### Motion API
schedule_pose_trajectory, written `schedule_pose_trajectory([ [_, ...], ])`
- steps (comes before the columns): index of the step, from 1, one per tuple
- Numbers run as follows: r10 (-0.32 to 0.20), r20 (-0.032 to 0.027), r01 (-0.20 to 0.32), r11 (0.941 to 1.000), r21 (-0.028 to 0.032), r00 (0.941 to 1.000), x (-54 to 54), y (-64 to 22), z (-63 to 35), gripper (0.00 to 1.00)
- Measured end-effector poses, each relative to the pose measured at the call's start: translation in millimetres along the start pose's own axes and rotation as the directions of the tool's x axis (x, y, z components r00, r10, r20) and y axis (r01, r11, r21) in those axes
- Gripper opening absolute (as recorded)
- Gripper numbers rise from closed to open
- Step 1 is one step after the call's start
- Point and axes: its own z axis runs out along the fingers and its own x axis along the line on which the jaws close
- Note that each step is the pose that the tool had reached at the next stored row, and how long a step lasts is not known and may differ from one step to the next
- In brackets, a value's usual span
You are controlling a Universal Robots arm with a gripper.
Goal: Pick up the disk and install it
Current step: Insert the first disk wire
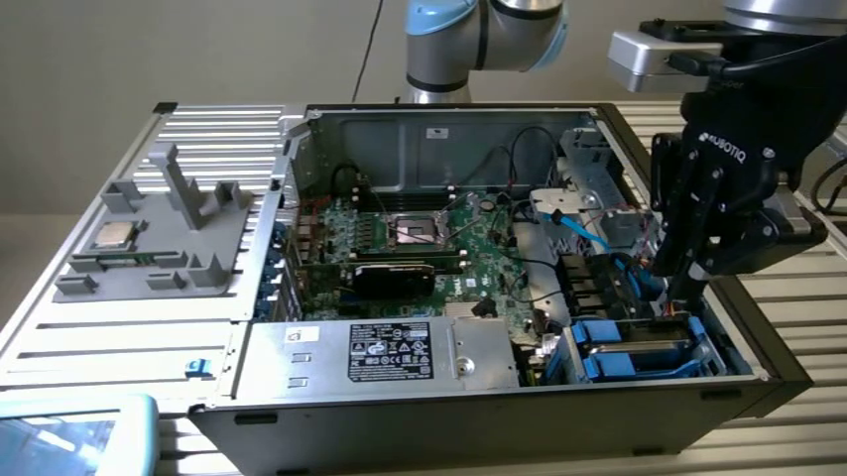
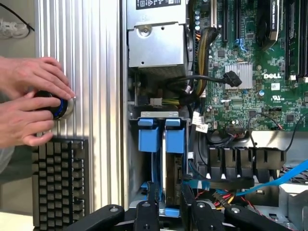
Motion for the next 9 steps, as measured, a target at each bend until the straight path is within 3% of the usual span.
schedule_pose_trajectory([
  [5, 0.0, -0.0056, 0.0, 1.0, 0.0002, 1.0, -9.4, 8.2, -2.3, 0.31],
  [9, -0.001, -0.0069, 0.001, 1.0, -0.0023, 1.0, -12.3, 9.3, -2.9, 0.31],
])
